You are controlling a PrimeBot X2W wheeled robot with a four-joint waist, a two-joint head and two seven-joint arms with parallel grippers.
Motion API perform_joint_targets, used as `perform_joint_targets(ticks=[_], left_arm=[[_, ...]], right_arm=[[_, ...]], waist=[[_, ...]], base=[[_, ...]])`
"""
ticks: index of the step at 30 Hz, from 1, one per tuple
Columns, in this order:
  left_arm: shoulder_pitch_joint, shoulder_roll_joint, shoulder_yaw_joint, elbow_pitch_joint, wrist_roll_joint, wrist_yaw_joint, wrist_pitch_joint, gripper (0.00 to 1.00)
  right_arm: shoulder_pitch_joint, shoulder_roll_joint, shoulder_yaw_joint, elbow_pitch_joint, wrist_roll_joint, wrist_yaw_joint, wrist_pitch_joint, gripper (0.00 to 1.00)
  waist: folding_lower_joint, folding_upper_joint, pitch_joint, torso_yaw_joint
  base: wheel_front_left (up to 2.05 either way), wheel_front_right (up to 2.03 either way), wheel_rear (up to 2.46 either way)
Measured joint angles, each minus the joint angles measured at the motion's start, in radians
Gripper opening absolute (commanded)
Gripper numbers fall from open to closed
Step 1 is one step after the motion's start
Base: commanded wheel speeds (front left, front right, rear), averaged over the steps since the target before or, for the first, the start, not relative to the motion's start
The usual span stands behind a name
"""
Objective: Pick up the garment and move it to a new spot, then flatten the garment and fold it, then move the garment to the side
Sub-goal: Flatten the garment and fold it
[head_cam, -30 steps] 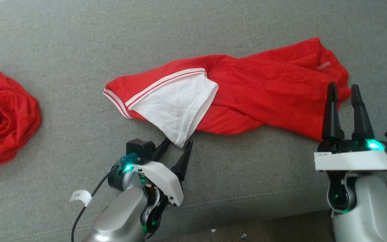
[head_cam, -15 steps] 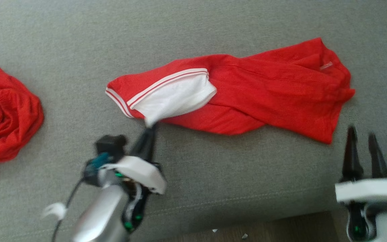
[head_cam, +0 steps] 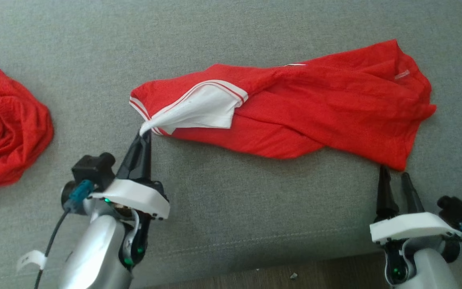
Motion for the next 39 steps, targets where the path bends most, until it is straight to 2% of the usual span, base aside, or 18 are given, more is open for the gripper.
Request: perform_joint_targets(ticks=[10,17,30,33,34,36,37,38,39], left_arm=[[0.0,0.001,0.082,-0.022,0.041,-0.004,0.0,0.0],[-0.006,0.0,0.107,-0.017,0.067,-0.018,0.0,0.0],[-0.015,-0.011,0.13,0.007,0.101,-0.039,0.0,0.0],[-0.015,-0.015,0.137,0.014,0.112,-0.047,0.0,0.0],[-0.015,-0.016,0.138,0.016,0.114,-0.048,0.0,0.0],[-0.015,-0.016,0.139,0.026,0.118,-0.048,0.0,0.0],[-0.015,-0.016,0.139,0.026,0.118,-0.048,0.0,0.0],[-0.015,-0.017,0.14,0.029,0.118,-0.048,0.0,0.0],[-0.015,-0.018,0.141,0.032,0.118,-0.049,0.0,0.0]], right_arm=[[-0.121,-0.001,-0.089,0.062,-0.122,0.0,-0.022,1.0],[-0.25,-0.001,-0.16,0.08,-0.247,0.0,0.05,1.0],[-0.266,-0.001,-0.194,-0.026,-0.398,0.0,0.109,0.98],[-0.251,-0.001,-0.177,-0.069,-0.4,0.0,0.127,0.84],[-0.245,-0.001,-0.171,-0.077,-0.402,0.0,0.132,0.84],[-0.233,-0.001,-0.163,-0.085,-0.414,0.0,0.145,0.39],[-0.233,-0.001,-0.163,-0.085,-0.414,0.0,0.145,0.22],[-0.228,-0.001,-0.162,-0.087,-0.416,0.0,0.151,0.05],[-0.224,-0.001,-0.157,-0.088,-0.413,0.0,0.162,0.0]], waist=[[0.0,0.0,0.017,0.004],[0.0,0.0,0.036,0.014],[0.0,0.0,0.04,0.027],[0.0,0.0,0.031,0.022],[0.0,0.0,0.028,0.021],[0.0,0.0,0.024,0.02],[0.0,0.0,0.024,0.02],[0.0,0.0,0.021,0.02],[0.0,0.0,0.019,0.02]], base=[[0.0,0.0,0.0],[0.0,0.0,0.0],[0.0,0.0,0.0],[0.0,0.0,0.0],[0.0,0.0,0.0],[0.0,0.0,0.0],[0.0,0.0,0.0],[0.0,0.0,0.0],[0.0,0.0,0.0]])
